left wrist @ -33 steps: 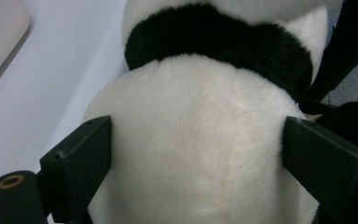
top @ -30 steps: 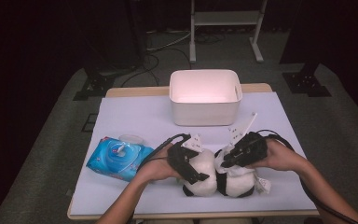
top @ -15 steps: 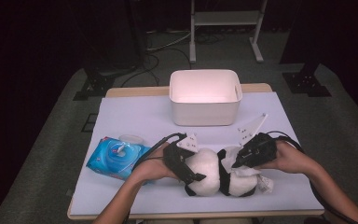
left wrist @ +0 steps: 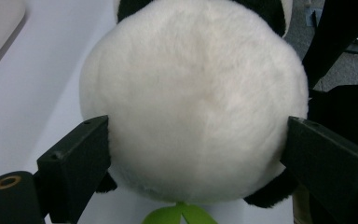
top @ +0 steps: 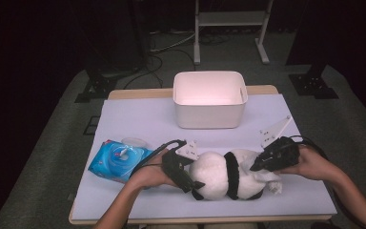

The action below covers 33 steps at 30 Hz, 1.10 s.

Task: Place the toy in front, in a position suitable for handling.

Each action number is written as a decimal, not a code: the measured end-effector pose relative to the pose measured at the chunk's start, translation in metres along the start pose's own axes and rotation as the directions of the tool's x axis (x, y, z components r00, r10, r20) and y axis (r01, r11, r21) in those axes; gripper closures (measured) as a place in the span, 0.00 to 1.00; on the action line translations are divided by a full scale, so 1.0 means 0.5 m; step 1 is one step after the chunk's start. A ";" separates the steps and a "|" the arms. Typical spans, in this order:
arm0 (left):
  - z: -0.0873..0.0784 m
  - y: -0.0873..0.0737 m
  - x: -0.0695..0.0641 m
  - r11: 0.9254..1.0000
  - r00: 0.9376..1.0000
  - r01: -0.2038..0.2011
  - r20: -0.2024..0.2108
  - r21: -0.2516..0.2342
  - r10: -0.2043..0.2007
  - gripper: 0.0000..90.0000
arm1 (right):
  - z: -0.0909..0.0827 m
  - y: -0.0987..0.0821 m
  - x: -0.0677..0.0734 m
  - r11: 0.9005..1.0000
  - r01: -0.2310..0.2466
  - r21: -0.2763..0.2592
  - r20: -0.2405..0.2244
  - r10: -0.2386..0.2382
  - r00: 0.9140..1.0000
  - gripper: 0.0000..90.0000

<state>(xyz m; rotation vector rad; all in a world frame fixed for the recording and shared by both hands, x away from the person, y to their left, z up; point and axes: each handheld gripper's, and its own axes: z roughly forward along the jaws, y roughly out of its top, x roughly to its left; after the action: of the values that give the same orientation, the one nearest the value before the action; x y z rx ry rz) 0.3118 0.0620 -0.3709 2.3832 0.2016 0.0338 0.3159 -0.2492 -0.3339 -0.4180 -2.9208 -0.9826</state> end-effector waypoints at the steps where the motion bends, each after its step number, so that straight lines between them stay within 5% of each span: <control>1: 0.000 0.000 0.000 1.000 1.000 0.001 0.000 0.003 -0.001 0.10 | -0.001 -0.004 -0.002 1.000 -0.003 -0.001 0.002 0.003 1.000 0.90; 24: 0.009 0.023 0.006 1.000 1.000 0.001 0.007 -0.005 -0.001 0.10 | -0.023 -0.049 -0.033 0.998 -0.056 -0.013 0.027 0.056 0.998 0.90; 33: 0.013 0.030 0.007 1.000 1.000 0.012 -0.002 -0.016 -0.012 0.19 | -0.025 -0.053 -0.032 0.998 -0.049 -0.035 0.036 0.050 0.998 0.90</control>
<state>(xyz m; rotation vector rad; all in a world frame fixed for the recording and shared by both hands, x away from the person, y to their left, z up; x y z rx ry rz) 0.3176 0.0472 -0.3656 2.3663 0.2162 0.0319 0.3234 -0.2808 -0.3414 -0.5134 -2.9144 -1.0300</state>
